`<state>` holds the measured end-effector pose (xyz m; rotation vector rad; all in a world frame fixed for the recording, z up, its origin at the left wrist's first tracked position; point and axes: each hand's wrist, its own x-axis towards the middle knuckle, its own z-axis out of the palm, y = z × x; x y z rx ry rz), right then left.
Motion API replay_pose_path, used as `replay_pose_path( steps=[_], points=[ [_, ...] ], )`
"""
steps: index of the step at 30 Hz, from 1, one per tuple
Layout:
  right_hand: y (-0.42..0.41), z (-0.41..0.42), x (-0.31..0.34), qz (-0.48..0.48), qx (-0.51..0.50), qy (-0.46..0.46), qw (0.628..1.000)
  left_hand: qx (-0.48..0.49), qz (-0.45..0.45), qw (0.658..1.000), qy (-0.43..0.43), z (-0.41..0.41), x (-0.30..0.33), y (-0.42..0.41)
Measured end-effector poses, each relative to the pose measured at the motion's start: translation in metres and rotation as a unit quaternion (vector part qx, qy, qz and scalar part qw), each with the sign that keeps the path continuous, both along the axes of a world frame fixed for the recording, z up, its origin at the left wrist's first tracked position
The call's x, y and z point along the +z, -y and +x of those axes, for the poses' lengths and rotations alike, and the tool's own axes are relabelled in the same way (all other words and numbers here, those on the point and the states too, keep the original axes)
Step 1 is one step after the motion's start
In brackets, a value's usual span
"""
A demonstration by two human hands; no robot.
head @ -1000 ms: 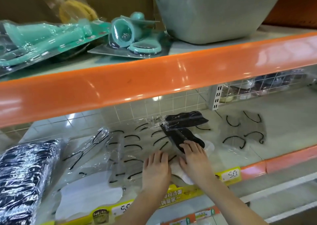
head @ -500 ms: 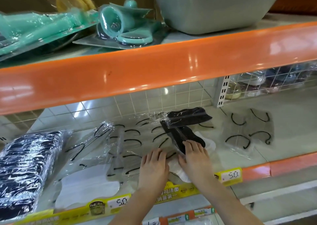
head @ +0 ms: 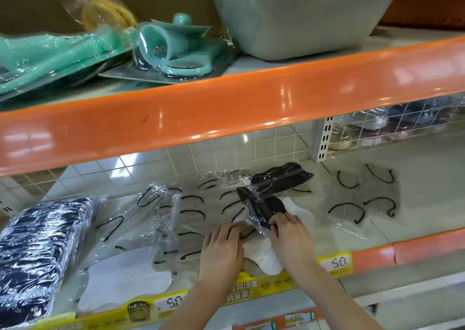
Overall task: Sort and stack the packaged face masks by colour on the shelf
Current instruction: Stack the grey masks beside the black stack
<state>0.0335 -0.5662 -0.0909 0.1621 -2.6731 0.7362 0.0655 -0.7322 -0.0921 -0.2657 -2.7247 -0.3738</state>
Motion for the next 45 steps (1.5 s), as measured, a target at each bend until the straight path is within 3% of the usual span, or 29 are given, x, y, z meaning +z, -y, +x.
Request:
replay_pose_path(
  steps=[2,9,12,16,23,27,33,39,45],
  points=[
    [-0.007,-0.003,0.004,-0.04,-0.013,0.033,0.999,0.0,0.002,1.0,-0.008,0.0,0.001,0.0],
    [-0.021,-0.006,0.034,-0.111,0.014,0.001,0.994,0.01,0.012,1.0,0.014,-0.001,0.004,0.002],
    [-0.021,-0.004,0.049,-0.096,0.072,0.013,0.993,-0.019,0.034,0.997,-0.062,-0.003,0.021,0.002],
    [-0.015,0.004,0.064,-0.063,0.144,0.016,0.988,-0.054,-0.027,0.978,-0.201,-0.009,0.047,0.009],
    [-0.004,0.014,0.077,-0.023,0.196,0.017,0.98,-0.02,-0.126,0.951,-0.282,-0.008,0.058,0.039],
    [0.004,0.018,0.08,-0.025,0.237,0.035,0.971,-0.055,-0.152,0.96,-0.227,-0.007,0.054,0.059],
    [0.025,0.023,0.081,0.019,0.263,0.026,0.964,-0.05,-0.112,0.981,-0.148,-0.002,0.048,0.095],
    [0.07,0.036,0.08,0.151,0.255,-0.052,0.954,-0.007,-0.099,0.982,-0.163,0.013,0.053,0.122],
    [0.12,0.035,0.055,0.144,0.241,-0.086,0.956,0.032,-0.092,0.975,-0.2,0.033,0.053,0.164]
  ],
)
